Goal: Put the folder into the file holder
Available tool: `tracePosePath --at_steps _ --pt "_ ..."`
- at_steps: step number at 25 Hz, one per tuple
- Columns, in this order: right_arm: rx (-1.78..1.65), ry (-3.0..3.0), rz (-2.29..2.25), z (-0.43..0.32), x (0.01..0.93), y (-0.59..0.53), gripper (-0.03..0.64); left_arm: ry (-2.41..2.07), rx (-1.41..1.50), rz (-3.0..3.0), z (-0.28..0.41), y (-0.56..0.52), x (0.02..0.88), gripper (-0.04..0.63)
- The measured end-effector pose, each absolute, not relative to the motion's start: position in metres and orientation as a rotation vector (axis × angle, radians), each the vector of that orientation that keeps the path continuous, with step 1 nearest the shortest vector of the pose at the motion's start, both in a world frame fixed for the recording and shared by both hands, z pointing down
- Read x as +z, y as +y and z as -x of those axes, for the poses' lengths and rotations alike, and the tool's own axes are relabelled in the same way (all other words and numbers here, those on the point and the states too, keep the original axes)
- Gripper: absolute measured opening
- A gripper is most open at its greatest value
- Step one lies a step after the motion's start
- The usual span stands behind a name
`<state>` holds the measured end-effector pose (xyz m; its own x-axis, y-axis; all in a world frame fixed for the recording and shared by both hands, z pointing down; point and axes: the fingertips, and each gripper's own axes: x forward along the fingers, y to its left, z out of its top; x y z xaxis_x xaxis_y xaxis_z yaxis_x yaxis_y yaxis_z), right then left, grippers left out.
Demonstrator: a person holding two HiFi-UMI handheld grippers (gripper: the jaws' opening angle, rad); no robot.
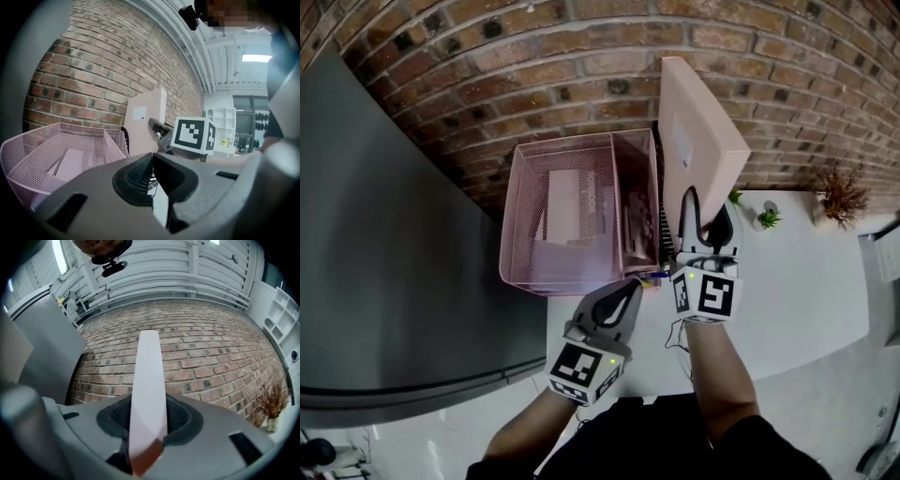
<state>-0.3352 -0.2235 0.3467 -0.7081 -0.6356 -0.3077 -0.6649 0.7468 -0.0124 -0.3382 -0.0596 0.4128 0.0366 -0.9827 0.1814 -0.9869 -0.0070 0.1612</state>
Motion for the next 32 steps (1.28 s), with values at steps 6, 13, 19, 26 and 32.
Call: tracePosePath --at_steps 6,13,19,26,32 --pt "0.13 2.698 0.986 0.339 0.368 -0.227 0.167 -2.021 0.006 -2.06 0.339 -0.062 0.418 0.006" --pt "0.084 2.761 0.968 0.337 0.389 -0.23 0.169 -2.005 -0.014 -2.06 0.336 -0.065 0.42 0.006" --pt "0.04 2.829 0.915 0.339 0.392 -0.233 0.191 -2.008 -0.044 -2.071 0.334 -0.066 0.418 0.006" --pt "0.03 2.952 0.93 0.344 0.394 -0.234 0.209 -2.004 -0.067 -2.079 0.333 -0.065 0.413 0.006" --pt "0.007 3.041 0.926 0.347 0.386 -0.239 0.236 -2.001 -0.084 -2.088 0.332 -0.065 0.41 0.006"
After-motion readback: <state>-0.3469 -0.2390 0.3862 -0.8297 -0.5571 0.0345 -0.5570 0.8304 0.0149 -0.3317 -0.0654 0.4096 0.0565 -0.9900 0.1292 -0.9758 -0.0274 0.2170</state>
